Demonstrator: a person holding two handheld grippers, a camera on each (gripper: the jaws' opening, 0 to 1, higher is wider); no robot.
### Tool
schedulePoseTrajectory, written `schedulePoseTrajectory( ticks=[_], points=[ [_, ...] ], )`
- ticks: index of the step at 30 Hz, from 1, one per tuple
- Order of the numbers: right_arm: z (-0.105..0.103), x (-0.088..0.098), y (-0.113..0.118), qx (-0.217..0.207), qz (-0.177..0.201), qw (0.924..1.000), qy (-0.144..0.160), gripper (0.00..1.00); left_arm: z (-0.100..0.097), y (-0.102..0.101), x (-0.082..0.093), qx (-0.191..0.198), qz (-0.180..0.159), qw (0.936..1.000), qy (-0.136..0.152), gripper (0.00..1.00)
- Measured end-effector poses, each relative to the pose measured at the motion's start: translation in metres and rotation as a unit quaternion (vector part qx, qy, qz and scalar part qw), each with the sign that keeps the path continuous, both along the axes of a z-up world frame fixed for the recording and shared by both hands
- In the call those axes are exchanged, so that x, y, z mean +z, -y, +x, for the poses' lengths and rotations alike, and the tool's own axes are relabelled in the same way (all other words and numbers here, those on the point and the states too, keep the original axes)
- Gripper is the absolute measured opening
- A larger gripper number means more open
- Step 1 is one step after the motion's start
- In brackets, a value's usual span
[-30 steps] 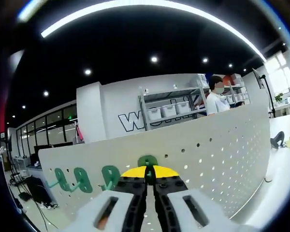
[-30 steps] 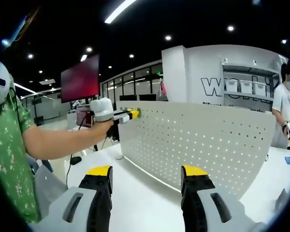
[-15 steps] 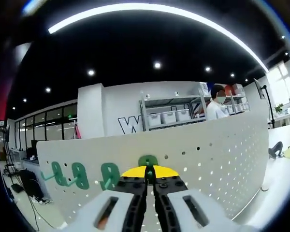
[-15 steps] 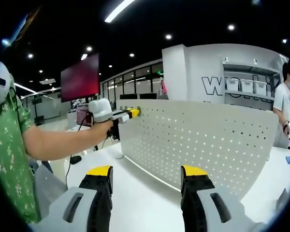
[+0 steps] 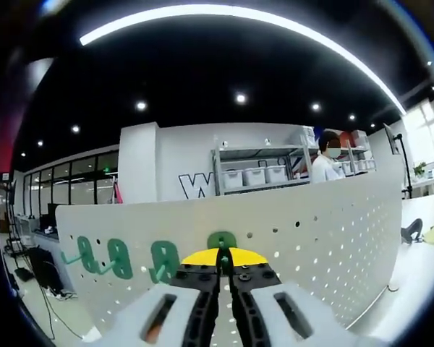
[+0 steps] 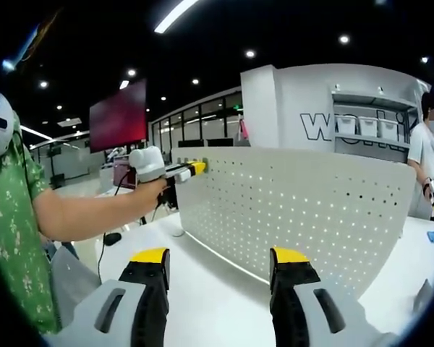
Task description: Insert the hook assembly into the mounting plate slot until the hook locks in place.
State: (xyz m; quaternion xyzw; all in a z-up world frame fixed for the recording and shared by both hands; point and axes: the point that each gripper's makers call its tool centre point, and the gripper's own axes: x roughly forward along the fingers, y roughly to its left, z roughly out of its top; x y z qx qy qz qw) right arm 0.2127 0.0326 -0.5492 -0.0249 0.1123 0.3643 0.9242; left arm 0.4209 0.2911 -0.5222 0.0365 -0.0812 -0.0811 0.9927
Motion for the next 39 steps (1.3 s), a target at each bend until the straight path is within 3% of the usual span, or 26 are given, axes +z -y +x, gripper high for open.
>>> schedulePoseTrajectory(
  ticks=[18,22,39],
  points=[
    [-0.002,-0.001,0.0,0.002,0.0,1.0,-0.001,0.56,-0.004,-0.001,-0.004,-0.001,0.005,0.9999,-0.013,0.03],
    [-0.003,-0.004,-0.001,0.004,-0.001,1.0,-0.003,0.56,-0.009,0.004,0.003,-0.004,0.017,0.9998,0.001,0.02],
    [-0.003,-0.004,-0.002,0.007,-0.004,1.0,-0.003,0.55,-0.006,-0.002,0.005,0.007,0.013,0.9999,0.0,0.02]
  ],
)
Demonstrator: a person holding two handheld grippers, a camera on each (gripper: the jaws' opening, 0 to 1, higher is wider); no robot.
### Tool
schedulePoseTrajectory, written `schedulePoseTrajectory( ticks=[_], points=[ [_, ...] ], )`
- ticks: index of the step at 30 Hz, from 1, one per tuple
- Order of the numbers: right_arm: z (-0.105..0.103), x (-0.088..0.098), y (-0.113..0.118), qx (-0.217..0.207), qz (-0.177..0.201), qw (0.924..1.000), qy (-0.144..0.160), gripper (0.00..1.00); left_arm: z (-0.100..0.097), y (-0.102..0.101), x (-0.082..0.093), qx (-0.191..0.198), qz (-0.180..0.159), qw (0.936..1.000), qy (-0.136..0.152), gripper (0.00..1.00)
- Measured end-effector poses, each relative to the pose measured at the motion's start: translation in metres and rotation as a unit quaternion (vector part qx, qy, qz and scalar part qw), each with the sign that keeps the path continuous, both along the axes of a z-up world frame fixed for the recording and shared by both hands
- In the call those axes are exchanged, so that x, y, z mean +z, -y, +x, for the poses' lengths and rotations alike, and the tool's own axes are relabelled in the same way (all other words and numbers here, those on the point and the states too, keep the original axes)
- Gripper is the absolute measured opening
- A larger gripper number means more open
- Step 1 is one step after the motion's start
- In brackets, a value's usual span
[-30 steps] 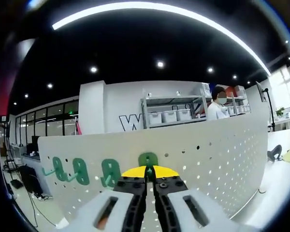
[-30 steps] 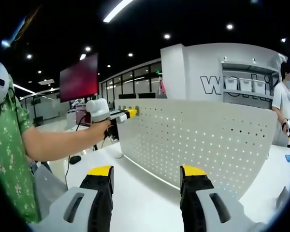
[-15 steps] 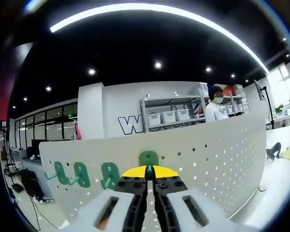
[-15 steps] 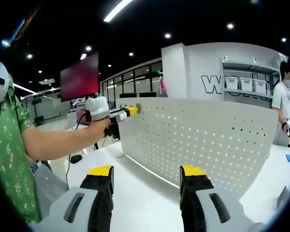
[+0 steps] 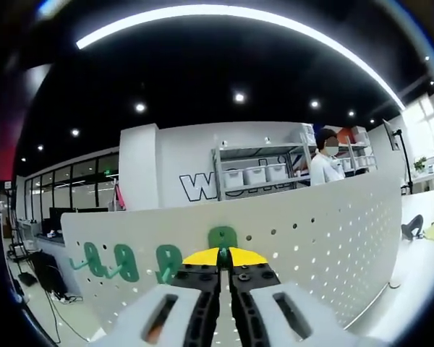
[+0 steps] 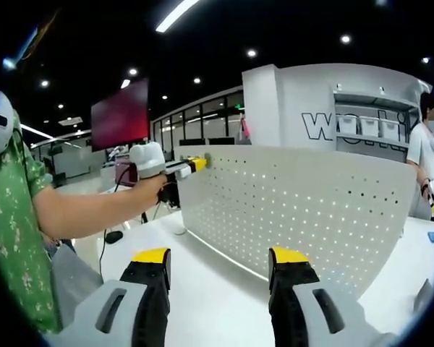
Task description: Insert the hook assembly into the mounting plate slot until the hook locks in place.
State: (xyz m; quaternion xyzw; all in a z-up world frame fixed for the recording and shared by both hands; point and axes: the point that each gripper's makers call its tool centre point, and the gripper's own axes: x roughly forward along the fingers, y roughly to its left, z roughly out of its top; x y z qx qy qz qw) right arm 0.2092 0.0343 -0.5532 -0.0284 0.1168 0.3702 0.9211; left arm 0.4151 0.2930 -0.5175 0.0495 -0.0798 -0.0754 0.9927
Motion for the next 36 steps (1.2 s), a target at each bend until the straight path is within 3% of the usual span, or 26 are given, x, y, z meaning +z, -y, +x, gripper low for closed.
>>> schedulePoseTrajectory(
  ticks=[7,30,36],
  points=[
    [0.001,0.0,0.0,0.0,-0.002,1.0,0.0,0.55,0.002,0.0,-0.007,-0.001,-0.002,0.9999,-0.01,0.03],
    [0.002,-0.006,-0.001,-0.002,-0.008,0.9999,-0.006,0.55,0.012,0.002,-0.008,0.012,0.001,0.9999,0.0,0.03],
    [0.003,-0.006,-0.004,0.002,-0.01,0.9999,-0.006,0.55,0.014,0.002,-0.011,0.026,-0.013,0.9996,0.002,0.03]
  ],
)
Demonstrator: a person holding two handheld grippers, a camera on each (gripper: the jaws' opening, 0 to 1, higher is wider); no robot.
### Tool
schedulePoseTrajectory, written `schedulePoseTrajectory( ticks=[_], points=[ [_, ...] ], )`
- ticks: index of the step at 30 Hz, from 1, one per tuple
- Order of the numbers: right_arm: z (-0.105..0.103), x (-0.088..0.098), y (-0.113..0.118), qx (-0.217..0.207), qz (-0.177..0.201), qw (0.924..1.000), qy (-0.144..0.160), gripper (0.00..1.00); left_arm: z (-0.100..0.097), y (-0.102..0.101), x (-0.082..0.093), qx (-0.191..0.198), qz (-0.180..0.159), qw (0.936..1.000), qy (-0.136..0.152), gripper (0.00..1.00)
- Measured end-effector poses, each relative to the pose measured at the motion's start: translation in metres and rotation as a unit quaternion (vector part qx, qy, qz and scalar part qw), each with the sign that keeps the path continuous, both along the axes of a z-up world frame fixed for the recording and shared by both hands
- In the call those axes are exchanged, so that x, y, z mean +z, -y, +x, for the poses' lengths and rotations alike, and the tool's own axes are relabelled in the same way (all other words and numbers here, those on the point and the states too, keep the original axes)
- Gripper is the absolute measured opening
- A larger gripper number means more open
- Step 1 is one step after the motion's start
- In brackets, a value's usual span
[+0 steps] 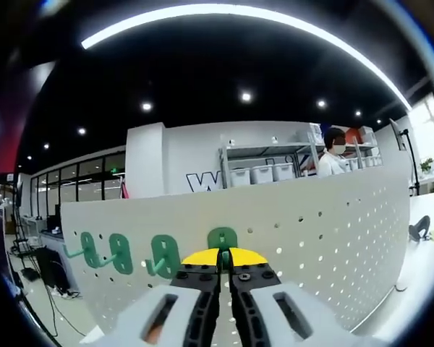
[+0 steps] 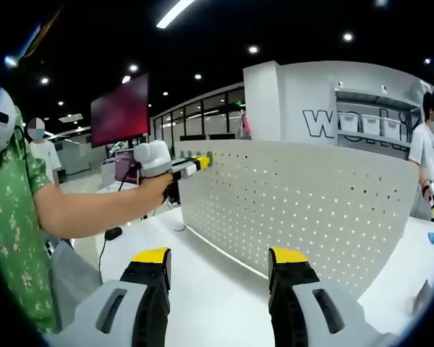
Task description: Insert the hook assembly into the mounting plate slot until the hook locks in place.
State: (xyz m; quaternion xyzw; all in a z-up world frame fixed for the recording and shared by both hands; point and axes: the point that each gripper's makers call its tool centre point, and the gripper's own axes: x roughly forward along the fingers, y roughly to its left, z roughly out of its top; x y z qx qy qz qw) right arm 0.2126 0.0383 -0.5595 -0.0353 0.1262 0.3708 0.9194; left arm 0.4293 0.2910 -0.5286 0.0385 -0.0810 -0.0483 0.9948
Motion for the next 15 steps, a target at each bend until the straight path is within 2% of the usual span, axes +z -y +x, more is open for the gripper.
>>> schedulePoseTrajectory(
  ticks=[8,15],
  points=[
    [0.001,-0.0013,0.0049,-0.005,-0.001,1.0,-0.001,0.55,-0.003,-0.0003,-0.0002,0.0,0.013,0.9999,0.01,0.03],
    [0.0001,-0.0011,-0.0013,0.001,0.001,1.0,0.0,0.55,-0.0063,-0.0008,-0.0014,-0.001,0.016,0.9998,0.011,0.03]
  ],
)
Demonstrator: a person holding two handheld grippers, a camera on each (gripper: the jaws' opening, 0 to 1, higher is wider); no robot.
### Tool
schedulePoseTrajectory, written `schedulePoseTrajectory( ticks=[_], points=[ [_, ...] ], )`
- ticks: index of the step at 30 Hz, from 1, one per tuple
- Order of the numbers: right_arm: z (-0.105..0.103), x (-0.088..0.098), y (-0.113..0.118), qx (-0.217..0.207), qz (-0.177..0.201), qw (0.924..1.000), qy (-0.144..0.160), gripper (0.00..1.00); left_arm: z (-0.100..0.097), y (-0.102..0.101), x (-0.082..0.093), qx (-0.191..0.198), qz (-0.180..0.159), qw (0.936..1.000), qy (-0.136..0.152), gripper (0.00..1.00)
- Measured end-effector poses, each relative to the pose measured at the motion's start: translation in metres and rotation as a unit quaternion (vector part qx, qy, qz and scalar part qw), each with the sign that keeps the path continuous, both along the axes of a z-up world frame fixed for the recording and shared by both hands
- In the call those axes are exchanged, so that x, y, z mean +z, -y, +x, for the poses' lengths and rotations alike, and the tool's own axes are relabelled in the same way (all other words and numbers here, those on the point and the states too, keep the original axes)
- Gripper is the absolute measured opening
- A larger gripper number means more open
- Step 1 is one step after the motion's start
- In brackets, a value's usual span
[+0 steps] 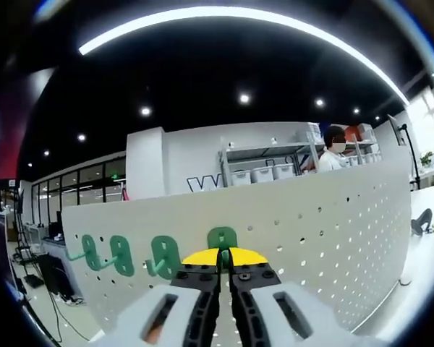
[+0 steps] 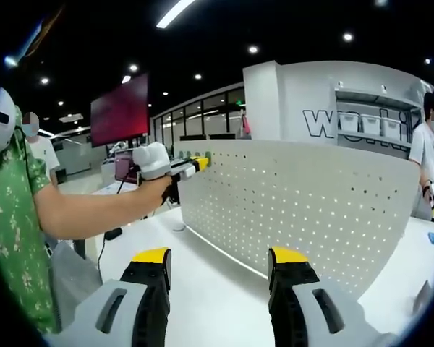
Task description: Insert the hook assembly into the mounting plate slot until the hook locks in place.
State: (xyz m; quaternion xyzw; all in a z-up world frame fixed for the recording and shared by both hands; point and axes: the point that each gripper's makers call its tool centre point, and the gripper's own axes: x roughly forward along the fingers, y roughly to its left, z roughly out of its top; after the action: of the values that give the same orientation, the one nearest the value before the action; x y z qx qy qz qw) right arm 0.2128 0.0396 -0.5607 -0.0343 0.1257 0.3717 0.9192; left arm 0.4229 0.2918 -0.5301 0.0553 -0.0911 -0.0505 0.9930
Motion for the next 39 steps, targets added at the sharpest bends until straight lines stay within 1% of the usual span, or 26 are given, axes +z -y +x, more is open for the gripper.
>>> schedulePoseTrajectory(
  ticks=[1,3,18,24,31,39],
  points=[
    [0.0,0.0,-0.001,0.001,0.0,1.0,0.001,0.55,0.0,0.0,-0.001,-0.003,-0.014,0.9999,-0.005,0.03],
    [-0.001,0.002,-0.001,0.001,0.0,1.0,0.002,0.55,0.001,0.0,-0.001,-0.001,-0.006,1.0,-0.005,0.03],
    [-0.006,0.006,-0.003,0.003,0.001,1.0,0.007,0.55,0.002,0.001,-0.002,-0.024,0.001,0.9988,-0.042,0.06],
    [-0.006,0.005,-0.004,0.006,0.001,1.0,0.006,0.55,0.0,-0.002,0.0,-0.025,-0.003,0.9988,-0.043,0.1],
    [-0.005,0.007,-0.005,0.009,0.003,0.9999,0.008,0.55,-0.007,0.002,0.001,-0.037,-0.002,0.9981,-0.049,0.15],
    [-0.005,0.006,-0.012,0.016,0.005,0.9998,0.008,0.55,-0.019,-0.003,-0.002,-0.043,0.0,0.9972,-0.062,0.21]
  ],
)
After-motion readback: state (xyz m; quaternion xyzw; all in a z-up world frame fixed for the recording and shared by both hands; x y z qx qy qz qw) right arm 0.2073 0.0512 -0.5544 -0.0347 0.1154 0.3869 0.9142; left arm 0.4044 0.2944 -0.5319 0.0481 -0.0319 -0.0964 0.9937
